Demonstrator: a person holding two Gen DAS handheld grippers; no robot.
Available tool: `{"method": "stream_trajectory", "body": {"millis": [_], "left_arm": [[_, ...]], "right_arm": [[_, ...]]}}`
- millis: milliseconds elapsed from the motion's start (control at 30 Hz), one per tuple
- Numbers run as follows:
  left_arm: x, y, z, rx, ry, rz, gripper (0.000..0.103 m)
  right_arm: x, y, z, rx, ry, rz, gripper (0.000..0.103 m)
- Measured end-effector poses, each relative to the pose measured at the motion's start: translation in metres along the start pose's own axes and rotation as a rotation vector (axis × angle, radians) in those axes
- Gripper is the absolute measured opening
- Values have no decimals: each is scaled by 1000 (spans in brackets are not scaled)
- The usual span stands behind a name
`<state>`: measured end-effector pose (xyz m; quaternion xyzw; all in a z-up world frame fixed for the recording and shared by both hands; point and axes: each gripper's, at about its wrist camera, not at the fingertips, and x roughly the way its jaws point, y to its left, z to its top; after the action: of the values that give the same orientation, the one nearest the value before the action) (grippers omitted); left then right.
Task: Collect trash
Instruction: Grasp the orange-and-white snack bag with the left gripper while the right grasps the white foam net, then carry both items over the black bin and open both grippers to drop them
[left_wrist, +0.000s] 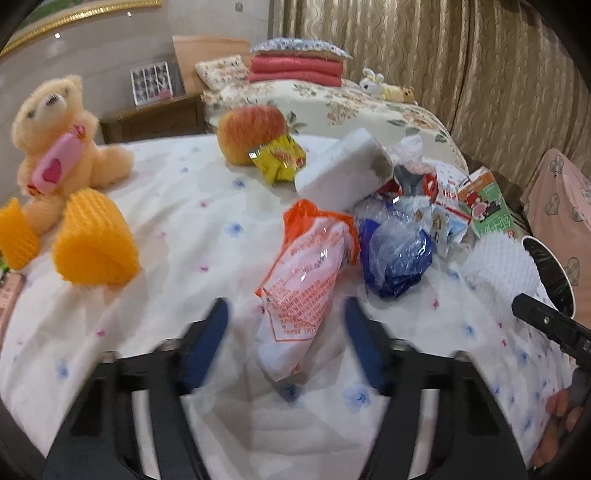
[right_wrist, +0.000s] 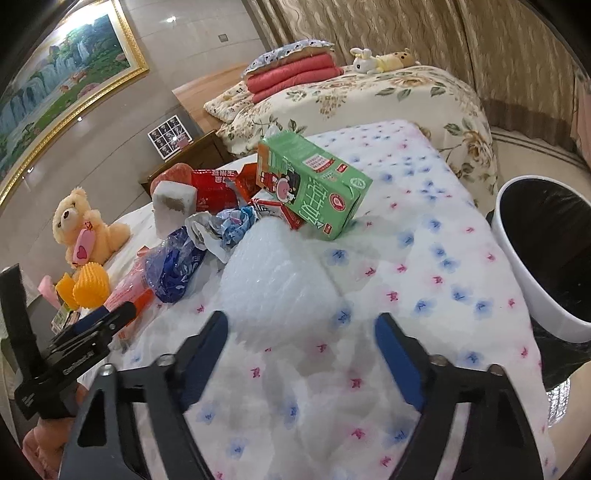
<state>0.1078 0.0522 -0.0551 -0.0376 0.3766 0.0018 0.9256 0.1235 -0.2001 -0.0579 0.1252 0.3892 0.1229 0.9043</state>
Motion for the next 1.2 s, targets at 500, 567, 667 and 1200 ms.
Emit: {"method": "stream_trajectory", "body": {"millis": [500, 567, 667, 1200], "left_arm": [[-46, 7, -29, -48, -60, -24, 26], [-54, 3, -30, -44, -76, -38, 26], [-63, -6, -29, -27, -95, -57, 26], [-64, -22, -28, 7, -104, -89, 26]], "right_arm": [[-13, -1, -10, -28, -22, 16, 3], [-17, -2, -11, -27, -28, 20, 2], [-26, -7, -14, -25, -39, 25, 1], [1, -5, 22, 58, -20, 91, 76]]}}
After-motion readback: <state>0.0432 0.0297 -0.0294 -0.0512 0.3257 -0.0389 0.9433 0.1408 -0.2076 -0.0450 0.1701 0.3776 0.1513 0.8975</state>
